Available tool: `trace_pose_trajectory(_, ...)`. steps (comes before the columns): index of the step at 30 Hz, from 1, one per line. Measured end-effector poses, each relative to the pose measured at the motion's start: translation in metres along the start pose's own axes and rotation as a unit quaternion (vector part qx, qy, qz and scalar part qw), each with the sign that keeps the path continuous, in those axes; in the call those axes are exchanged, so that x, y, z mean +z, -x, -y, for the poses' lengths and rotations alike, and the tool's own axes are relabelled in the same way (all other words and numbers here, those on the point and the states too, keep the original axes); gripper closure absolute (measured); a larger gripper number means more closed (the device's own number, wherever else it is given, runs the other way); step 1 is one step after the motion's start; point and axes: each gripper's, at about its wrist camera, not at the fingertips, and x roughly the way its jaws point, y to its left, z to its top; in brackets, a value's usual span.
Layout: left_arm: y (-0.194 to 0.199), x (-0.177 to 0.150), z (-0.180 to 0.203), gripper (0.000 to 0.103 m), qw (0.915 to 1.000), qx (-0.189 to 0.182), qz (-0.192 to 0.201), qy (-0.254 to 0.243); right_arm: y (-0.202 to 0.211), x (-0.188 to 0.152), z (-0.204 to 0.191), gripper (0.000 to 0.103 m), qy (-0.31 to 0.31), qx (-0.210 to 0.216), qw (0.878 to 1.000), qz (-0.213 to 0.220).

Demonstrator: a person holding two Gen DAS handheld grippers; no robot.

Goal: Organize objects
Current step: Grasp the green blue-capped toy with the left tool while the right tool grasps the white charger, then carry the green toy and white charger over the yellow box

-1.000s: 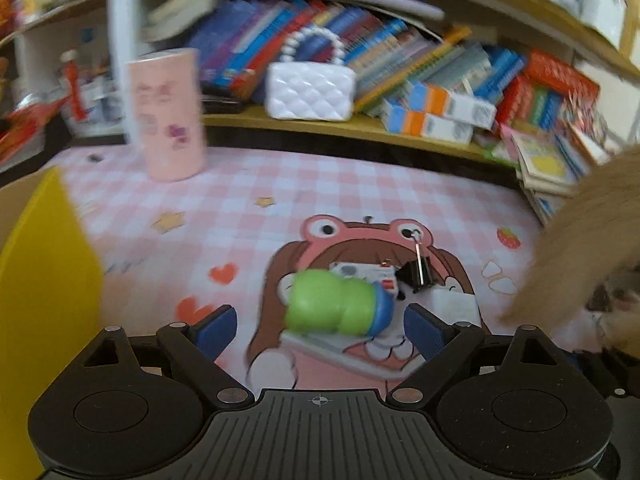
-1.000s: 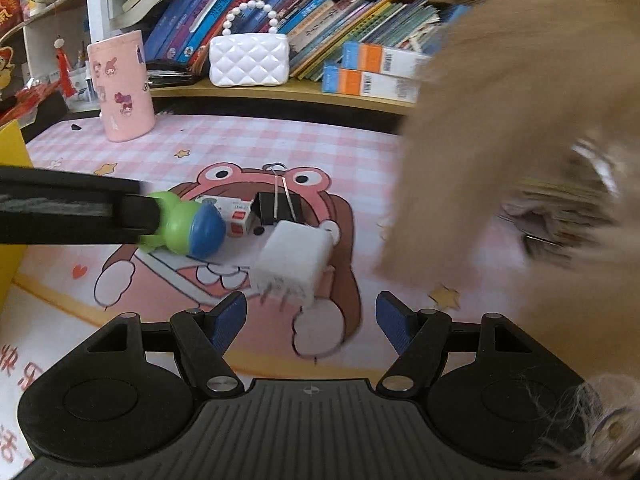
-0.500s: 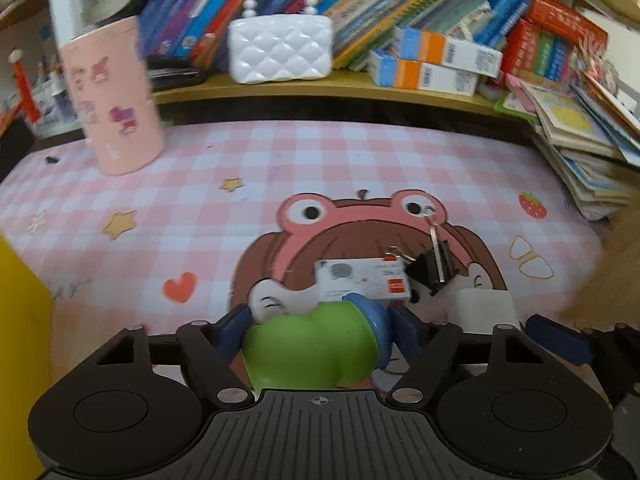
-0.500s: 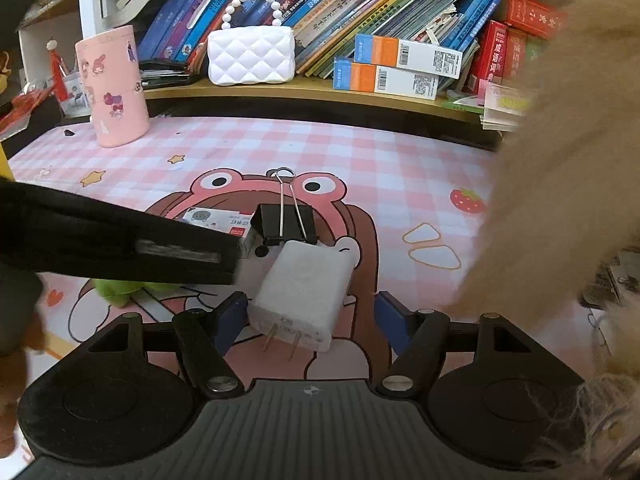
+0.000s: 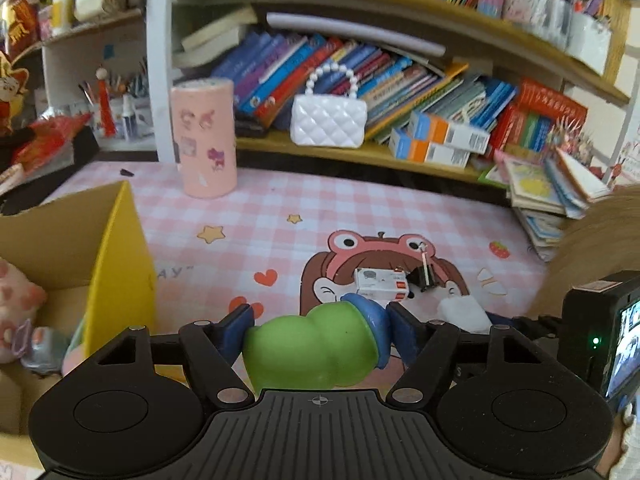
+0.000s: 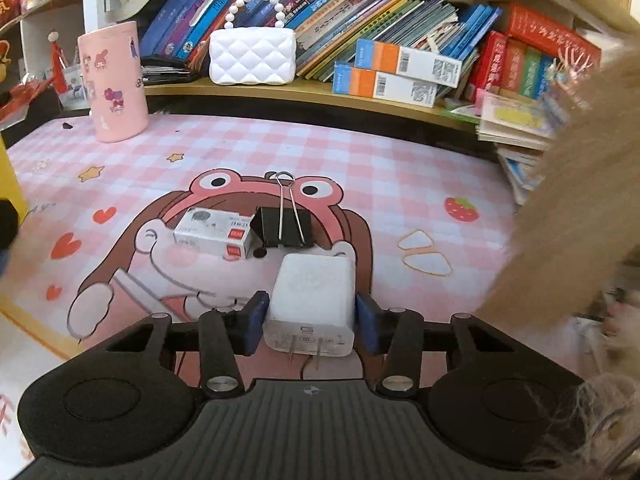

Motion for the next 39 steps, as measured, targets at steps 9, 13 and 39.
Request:
trace_pose_trajectory(9,0.054,-0.033,-0.019,0.031,0.9995,-0.006,0.009,0.031,0.061,-0.017,-0.009,0.062,-0.024,0.019,1.0,0.001)
trace_pose_trajectory(13,0.082,-0.053,-0.039,0.031,0.9983,0.009,0.017,0.055,0.093,-0.024,-0.016,0.062,-0.05,0.059,0.997,-0.015)
trace_pose_trajectory(39,0.197,-0.139,-0.159,0.031,0.9888,0.043,0.031,0.14,0.225,-0.097,-0.186,0.062,0.064,0.165,0.983,-0.041)
